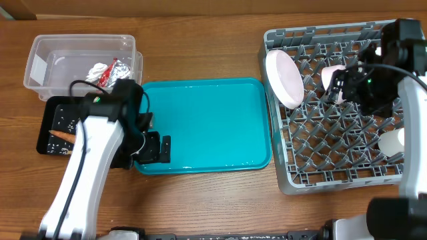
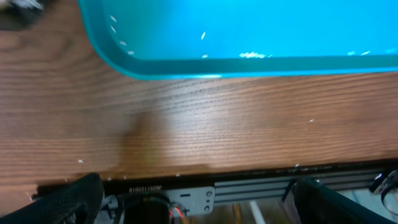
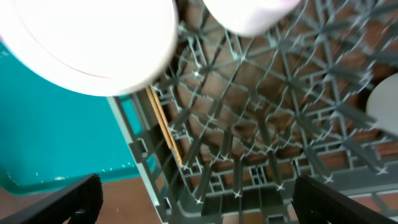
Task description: Sort waste into correct bins and load items into the dishwasher
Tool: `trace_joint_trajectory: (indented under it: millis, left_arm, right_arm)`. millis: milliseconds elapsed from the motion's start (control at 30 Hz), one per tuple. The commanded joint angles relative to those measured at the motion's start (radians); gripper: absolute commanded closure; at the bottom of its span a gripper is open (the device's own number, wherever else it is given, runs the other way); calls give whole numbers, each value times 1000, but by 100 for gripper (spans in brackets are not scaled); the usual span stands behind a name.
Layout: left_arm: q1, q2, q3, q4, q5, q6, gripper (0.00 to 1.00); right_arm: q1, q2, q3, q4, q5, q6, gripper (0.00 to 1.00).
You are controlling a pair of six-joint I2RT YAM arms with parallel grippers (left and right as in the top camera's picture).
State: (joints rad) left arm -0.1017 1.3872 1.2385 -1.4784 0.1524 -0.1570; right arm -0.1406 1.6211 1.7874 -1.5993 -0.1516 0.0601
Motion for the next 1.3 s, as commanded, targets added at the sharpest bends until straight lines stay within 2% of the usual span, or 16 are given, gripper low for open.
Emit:
trace_joint_trajectory:
  millis: [0,100,233,333,433,667,1267]
  left_arm:
    - [-4,-184,27,24,-68,-25,0]
    - [-4,-349,5,104,-133,-57,0]
    - [-3,-540,-31,175,-262,-113,0]
    - [-3,-628,-36,181,-402,-193,0]
    - [-3,-661,-36,178,-424,-199,0]
    - [-3,-661,-36,166,-414,-199,0]
    - [-3,-661,-36,167,-414,-199,0]
  right_arm:
    - [1,-156,-21,36,2,-8,0]
    - [3,-277,-118,130,-6,-9,0]
    - [3,-484,-343,271,-5,-9,0]
    - [3,-638,-502,327,22,-8,0]
    - [3,-744,-595,327,31,-8,0]
    - [3,-783,-610,229,28,-8,0]
    - [7,-808,-610,234,36,-9,0]
